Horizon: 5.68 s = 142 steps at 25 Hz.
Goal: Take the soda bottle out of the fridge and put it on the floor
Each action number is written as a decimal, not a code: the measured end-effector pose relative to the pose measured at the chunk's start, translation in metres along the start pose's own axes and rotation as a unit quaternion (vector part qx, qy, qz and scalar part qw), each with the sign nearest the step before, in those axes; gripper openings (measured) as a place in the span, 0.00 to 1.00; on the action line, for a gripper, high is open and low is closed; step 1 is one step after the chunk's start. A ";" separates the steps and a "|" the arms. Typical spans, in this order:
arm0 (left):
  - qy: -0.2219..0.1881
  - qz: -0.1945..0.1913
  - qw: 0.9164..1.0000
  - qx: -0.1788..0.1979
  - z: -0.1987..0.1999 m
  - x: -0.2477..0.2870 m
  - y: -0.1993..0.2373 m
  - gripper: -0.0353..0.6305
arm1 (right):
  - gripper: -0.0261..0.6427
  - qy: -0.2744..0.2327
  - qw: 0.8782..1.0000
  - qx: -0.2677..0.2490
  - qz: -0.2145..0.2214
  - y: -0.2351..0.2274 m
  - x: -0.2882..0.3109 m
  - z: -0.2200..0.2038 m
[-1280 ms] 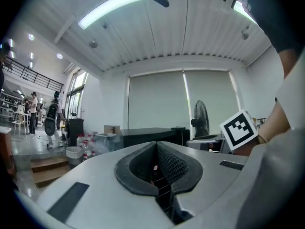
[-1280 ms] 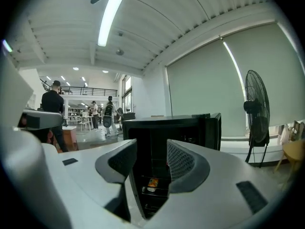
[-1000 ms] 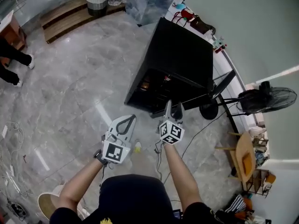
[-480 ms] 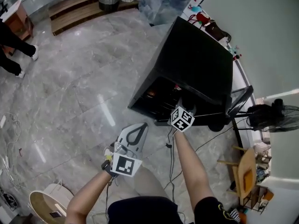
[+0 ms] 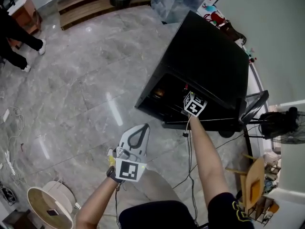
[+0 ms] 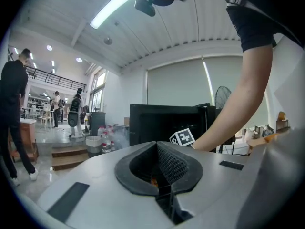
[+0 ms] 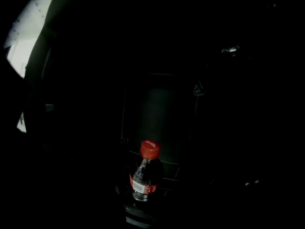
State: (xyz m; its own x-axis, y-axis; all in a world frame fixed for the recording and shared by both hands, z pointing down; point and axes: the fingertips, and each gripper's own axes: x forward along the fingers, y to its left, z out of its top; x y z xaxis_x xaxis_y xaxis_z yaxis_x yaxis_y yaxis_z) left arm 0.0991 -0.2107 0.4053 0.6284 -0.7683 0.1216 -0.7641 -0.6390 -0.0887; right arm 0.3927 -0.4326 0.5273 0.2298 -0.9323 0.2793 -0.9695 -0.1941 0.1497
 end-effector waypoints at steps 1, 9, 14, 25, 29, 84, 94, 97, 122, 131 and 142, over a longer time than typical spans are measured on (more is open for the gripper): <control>0.002 0.003 1.000 0.001 -0.002 0.000 -0.002 0.08 | 0.48 0.002 1.000 0.000 0.004 0.000 0.004 0.000; 0.009 0.022 1.000 -0.001 -0.010 -0.006 -0.019 0.08 | 0.26 0.024 0.999 -0.018 0.027 0.004 0.015 -0.008; 0.016 0.032 0.999 0.000 -0.015 -0.021 -0.022 0.08 | 0.24 0.036 0.998 -0.014 0.043 0.005 0.006 -0.012; 0.017 0.017 1.000 0.002 -0.022 -0.059 -0.017 0.08 | 0.23 0.017 0.989 -0.077 0.122 0.058 -0.078 -0.004; 0.016 0.011 1.000 0.008 -0.021 -0.078 -0.011 0.08 | 0.23 -0.009 0.983 -0.072 0.171 0.085 -0.134 0.013; 0.090 0.064 0.994 -0.016 -0.343 -0.133 0.062 0.08 | 0.23 0.443 0.825 -0.131 0.325 0.296 -0.240 -0.459; 0.110 0.050 0.992 -0.044 -0.428 -0.088 0.042 0.08 | 0.23 0.464 0.844 -0.077 0.257 0.261 -0.175 -0.554; 0.112 0.054 0.991 -0.049 -0.454 -0.068 0.043 0.08 | 0.23 0.471 0.848 -0.056 0.238 0.254 -0.154 -0.585; 0.099 0.008 0.994 -0.050 -0.585 -0.009 0.065 0.08 | 0.23 0.483 0.856 -0.067 0.172 0.265 -0.067 -0.740; 0.110 0.009 0.992 -0.060 -0.576 -0.017 0.062 0.08 | 0.23 0.481 0.858 -0.083 0.159 0.267 -0.077 -0.739; 0.114 0.004 0.991 -0.069 -0.527 -0.032 0.046 0.08 | 0.07 0.462 0.870 -0.024 0.169 0.263 -0.093 -0.682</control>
State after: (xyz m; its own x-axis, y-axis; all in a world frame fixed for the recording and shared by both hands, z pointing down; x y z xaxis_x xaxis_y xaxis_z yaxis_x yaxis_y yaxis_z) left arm -0.0330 -0.1964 0.9183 0.5859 -0.7346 0.3422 -0.7908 -0.6105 0.0433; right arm 0.1749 -0.1892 1.1880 -0.0759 -0.2863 0.9551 -0.9954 0.0774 -0.0559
